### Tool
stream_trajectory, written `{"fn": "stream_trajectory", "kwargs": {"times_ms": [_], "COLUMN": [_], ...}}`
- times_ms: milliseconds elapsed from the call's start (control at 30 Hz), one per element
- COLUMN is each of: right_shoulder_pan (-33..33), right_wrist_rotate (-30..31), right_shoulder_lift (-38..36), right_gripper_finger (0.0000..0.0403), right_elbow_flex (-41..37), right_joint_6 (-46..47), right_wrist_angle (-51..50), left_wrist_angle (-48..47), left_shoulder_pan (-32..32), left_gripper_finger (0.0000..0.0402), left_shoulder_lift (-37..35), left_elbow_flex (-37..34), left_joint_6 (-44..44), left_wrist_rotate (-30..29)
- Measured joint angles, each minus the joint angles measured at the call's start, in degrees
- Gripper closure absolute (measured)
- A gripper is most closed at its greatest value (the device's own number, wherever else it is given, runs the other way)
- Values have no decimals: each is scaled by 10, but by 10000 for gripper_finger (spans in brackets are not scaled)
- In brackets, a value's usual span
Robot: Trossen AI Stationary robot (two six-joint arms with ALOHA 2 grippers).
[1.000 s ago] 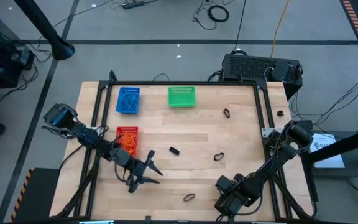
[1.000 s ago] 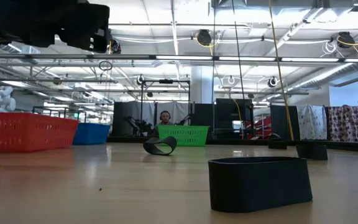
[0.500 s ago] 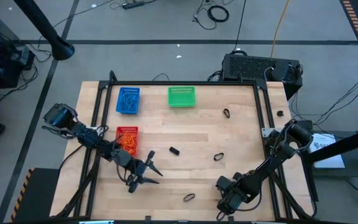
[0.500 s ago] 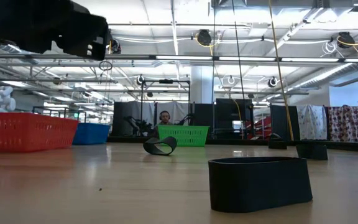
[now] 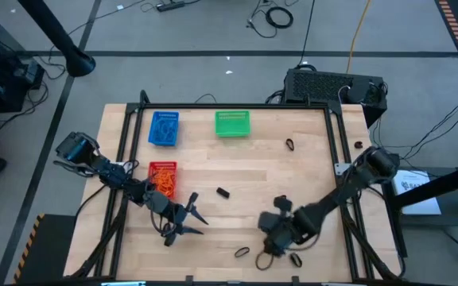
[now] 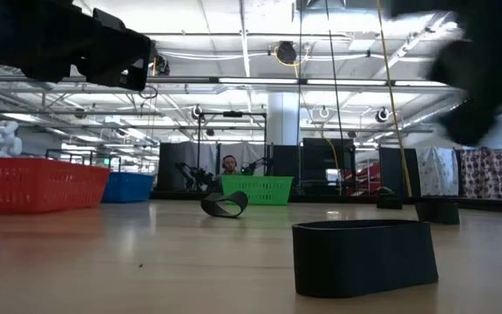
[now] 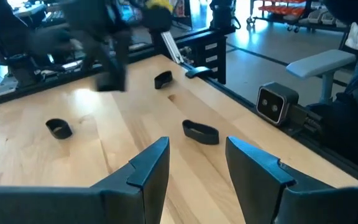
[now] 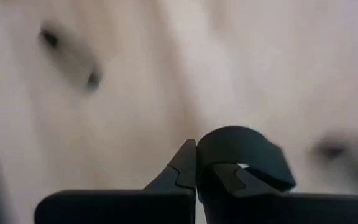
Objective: Sort rubber bands into baskets
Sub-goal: Put the black rubber band into the green bin
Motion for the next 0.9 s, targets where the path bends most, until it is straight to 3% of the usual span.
{"fn": "stream_trajectory", "kwargs": {"times_ms": [100, 200, 467, 600, 767, 900], "right_shoulder_pan": [-40, -106, -343, -452, -556, -603], "right_wrist_rotate": [77, 90, 25, 23, -72, -126], "right_shoulder_lift": [-8, -8, -8, -5, 29, 64], "right_gripper_finger": [402, 402, 402, 403, 403, 402], "right_elbow_flex": [15, 18, 18, 18, 18, 18], "right_joint_6": [-119, -227, -457, -467, -423, -389], "right_wrist_angle": [-7, 13, 176, 243, 331, 376], "left_wrist_angle": [0, 0, 1, -3, -14, -14], "left_shoulder_pan": [0, 0, 0, 0, 0, 0], "left_gripper_finger": [235, 235, 235, 235, 235, 235], "left_shoulder_lift": [0, 0, 0, 0, 0, 0], "left_elbow_flex": [0, 0, 0, 0, 0, 0], "left_joint_6": [0, 0, 1, 0, 0, -6], "left_wrist_rotate": [-8, -11, -13, -13, -13, -13]}}
